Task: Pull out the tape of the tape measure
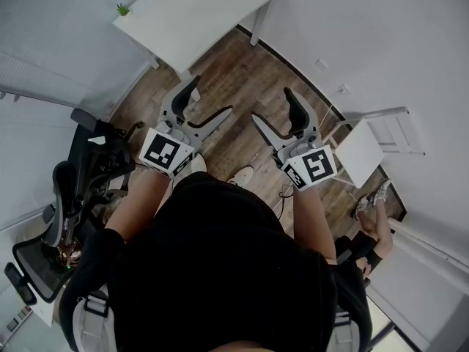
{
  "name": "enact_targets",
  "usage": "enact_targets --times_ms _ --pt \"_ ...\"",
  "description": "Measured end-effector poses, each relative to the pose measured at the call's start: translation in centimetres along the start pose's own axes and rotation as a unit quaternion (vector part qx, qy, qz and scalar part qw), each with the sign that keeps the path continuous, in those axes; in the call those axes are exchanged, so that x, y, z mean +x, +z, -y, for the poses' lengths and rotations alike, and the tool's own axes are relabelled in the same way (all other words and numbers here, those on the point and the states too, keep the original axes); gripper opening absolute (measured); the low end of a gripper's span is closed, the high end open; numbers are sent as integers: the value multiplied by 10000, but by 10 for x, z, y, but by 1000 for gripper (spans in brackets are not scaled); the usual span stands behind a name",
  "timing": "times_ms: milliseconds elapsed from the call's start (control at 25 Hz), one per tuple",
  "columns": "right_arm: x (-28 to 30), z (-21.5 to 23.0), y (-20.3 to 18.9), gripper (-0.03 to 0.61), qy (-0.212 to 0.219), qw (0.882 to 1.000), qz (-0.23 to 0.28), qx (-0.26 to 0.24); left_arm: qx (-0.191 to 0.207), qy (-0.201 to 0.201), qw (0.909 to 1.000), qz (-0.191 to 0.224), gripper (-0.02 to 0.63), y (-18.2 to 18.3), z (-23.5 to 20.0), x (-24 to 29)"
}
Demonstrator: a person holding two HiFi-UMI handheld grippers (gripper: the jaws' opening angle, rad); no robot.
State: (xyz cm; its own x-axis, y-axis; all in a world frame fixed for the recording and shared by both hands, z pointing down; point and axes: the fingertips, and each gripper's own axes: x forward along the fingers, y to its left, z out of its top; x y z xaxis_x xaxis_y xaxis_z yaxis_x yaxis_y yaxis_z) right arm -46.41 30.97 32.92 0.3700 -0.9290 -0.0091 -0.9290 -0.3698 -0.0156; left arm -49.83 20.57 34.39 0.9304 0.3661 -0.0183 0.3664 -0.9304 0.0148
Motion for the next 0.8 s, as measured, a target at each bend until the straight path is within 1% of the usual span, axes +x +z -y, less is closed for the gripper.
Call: enact_targets --times_ms 160,360,800 --pt "-5 5 -3 367 11 10000 -17 6 43 -24 10000 -32 376 -2 4 5" --pt "-13 12 -7 367 71 10000 -53 10 -15 -101 9999 -4 376 0 14 14" --pt "-41 40 -14 365 263 9996 -62 7 25 -194 9997 -111 368 -5 49 50"
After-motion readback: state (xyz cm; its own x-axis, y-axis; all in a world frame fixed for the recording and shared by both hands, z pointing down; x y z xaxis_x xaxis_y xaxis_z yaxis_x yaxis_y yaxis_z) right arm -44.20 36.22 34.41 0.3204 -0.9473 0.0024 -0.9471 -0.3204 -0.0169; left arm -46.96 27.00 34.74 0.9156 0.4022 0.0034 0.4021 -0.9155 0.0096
